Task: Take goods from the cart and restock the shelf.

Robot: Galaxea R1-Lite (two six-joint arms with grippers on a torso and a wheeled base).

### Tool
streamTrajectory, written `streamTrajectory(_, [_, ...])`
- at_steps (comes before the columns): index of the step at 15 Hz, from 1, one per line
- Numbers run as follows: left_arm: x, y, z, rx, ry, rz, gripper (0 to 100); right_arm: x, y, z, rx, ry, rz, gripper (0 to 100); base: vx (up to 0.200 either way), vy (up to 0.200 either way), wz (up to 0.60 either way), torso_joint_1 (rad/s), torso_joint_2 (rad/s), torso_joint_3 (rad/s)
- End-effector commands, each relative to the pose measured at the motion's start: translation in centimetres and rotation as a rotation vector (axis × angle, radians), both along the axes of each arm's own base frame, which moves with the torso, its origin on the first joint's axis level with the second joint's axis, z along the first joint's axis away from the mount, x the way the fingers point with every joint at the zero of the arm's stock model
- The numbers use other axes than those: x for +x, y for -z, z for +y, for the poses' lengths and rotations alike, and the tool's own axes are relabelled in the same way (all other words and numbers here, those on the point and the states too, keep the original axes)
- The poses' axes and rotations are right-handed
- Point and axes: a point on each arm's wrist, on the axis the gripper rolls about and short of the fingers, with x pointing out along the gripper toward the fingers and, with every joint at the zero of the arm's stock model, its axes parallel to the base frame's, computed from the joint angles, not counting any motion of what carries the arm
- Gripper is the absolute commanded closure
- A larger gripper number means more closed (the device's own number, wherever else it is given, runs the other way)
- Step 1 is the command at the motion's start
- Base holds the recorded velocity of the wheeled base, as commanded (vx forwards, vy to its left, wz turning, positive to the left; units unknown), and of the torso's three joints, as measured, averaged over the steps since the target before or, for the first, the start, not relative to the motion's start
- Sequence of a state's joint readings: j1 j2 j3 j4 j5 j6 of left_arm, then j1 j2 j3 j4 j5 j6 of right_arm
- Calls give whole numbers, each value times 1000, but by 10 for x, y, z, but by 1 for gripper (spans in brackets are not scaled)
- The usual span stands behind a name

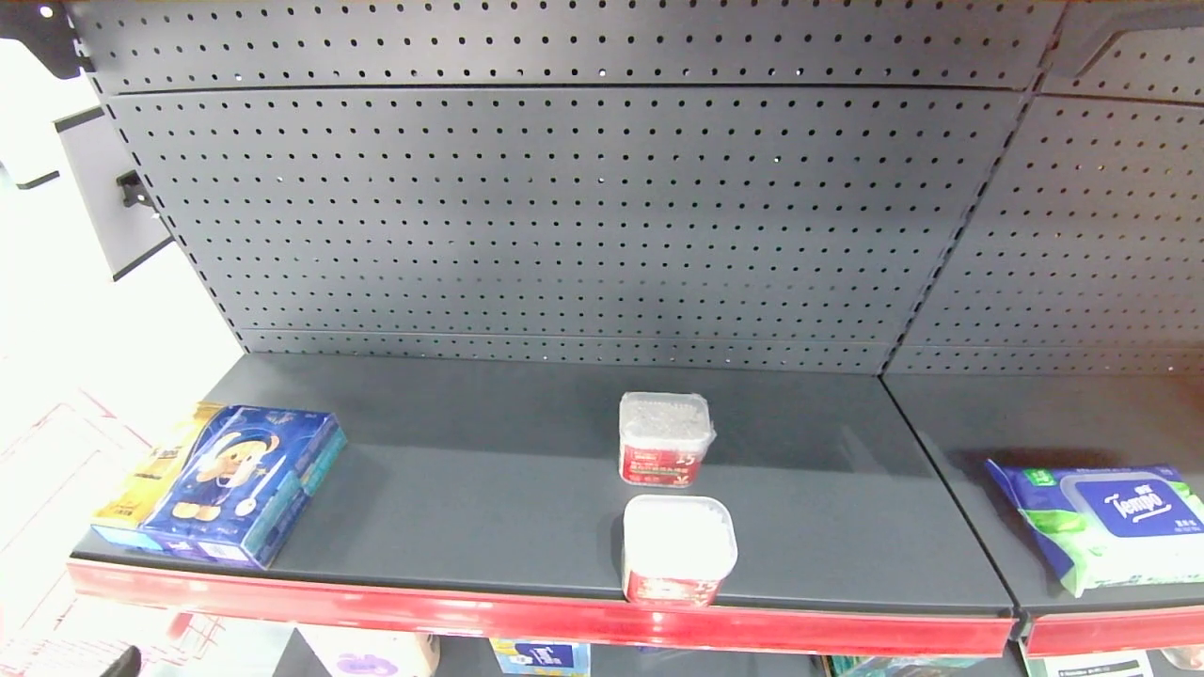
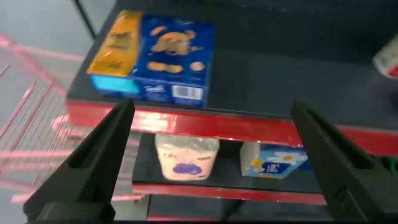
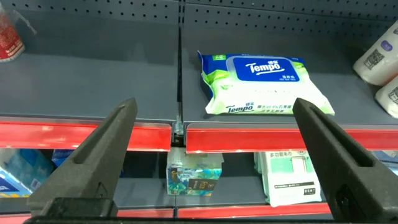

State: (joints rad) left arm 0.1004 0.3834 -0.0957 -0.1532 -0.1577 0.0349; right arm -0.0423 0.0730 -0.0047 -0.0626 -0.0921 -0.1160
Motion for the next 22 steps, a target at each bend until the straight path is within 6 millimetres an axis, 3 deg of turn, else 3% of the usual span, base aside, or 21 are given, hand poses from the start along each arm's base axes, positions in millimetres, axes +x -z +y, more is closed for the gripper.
streamTrajectory(1, [-22, 21, -2, 109, 92, -172, 0, 0, 0, 0, -1, 2, -1, 0, 0, 0, 0, 0, 0, 0])
streamTrajectory(2, [-31, 32, -2, 124, 75, -206, 0, 0, 0, 0, -1, 5, -1, 0, 0, 0, 0, 0, 0, 0])
streamTrajectory(4, [-30, 36, 1, 122, -68, -158, 0, 0, 0, 0, -1, 7, 0, 0, 0, 0, 0, 0, 0, 0])
streamTrajectory(8, [-35, 46, 2, -21, -29, -134, 0, 0, 0, 0, 1, 7, 0, 0, 0, 0, 0, 0, 0, 0])
streamTrajectory(22, [-35, 46, 2, -24, -37, -132, 0, 0, 1, 1, 82, -54, -7, 0, 0, 0, 0, 0, 0, 0])
